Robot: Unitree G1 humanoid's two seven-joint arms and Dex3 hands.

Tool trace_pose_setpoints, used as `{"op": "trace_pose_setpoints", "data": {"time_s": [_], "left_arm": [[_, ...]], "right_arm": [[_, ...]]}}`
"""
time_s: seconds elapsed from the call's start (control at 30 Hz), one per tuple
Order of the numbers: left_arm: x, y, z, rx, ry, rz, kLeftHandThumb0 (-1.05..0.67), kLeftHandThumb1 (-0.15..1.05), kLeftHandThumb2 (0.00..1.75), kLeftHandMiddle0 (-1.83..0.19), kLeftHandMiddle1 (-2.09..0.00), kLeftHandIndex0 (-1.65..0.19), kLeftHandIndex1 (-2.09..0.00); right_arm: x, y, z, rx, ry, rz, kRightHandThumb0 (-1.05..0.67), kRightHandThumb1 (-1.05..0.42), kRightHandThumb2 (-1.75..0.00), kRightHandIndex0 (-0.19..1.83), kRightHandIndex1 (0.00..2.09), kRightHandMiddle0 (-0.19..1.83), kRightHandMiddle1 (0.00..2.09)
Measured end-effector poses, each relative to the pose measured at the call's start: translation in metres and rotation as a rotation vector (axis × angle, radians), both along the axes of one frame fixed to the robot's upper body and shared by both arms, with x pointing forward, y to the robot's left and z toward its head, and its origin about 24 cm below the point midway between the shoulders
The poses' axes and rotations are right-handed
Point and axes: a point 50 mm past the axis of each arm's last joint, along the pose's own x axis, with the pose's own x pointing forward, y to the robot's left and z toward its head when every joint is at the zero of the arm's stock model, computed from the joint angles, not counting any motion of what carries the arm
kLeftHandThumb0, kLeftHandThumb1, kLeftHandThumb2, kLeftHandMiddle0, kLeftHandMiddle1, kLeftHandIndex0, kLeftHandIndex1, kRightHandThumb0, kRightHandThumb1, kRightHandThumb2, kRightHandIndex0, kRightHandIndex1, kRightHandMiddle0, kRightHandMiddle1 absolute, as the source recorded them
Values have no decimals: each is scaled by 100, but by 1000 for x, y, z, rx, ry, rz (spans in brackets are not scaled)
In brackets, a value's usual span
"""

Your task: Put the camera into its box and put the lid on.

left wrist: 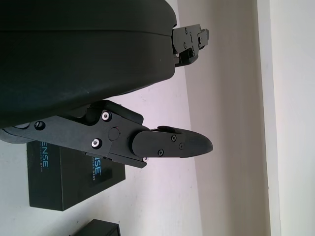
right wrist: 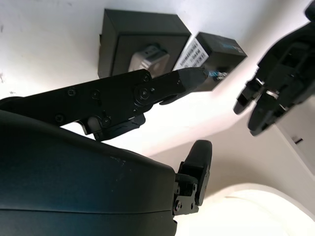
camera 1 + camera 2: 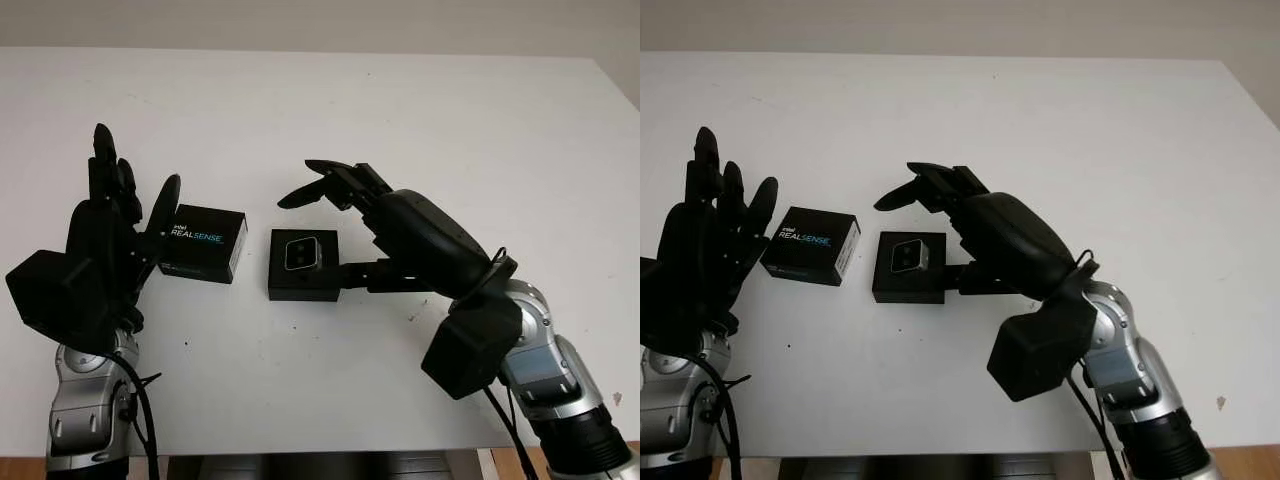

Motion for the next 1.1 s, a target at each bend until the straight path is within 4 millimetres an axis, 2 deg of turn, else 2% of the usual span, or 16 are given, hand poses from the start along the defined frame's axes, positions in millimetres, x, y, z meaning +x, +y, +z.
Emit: {"op": "trace_pose_setpoints", "data": {"time_s": [0.2, 0.33, 0.6, 0.83, 1.1], "left_arm": [[0, 0, 0, 0, 0, -1, -50, 105, 29, 13, -5, 15, -6], [0, 0, 0, 2, 1, 4, -49, 105, 30, 13, -6, 15, -6], [0, 0, 0, 1, 1, 4, -51, 105, 28, 12, -6, 14, -6], [0, 0, 1, 2, -1, 8, -50, 105, 29, 12, -5, 15, -6], [0, 0, 2, 1, -5, 7, -49, 105, 29, 11, -6, 15, -6]], "right_arm": [[-4, 0, 3, -38, -66, 4, -52, -105, -14, 8, 24, 6, 67], [-2, -3, -2, -128, -127, 14, -52, -105, -32, 12, 17, 1, 54], [10, -9, -16, -315, -81, 72, -62, -105, -58, 4, 6, -6, 28], [20, -10, -24, -461, -88, 105, -70, -105, -61, -2, 4, -5, 19], [22, -18, -32, -605, -54, 110, -84, -105, -59, -13, 1, -9, 12]]}}
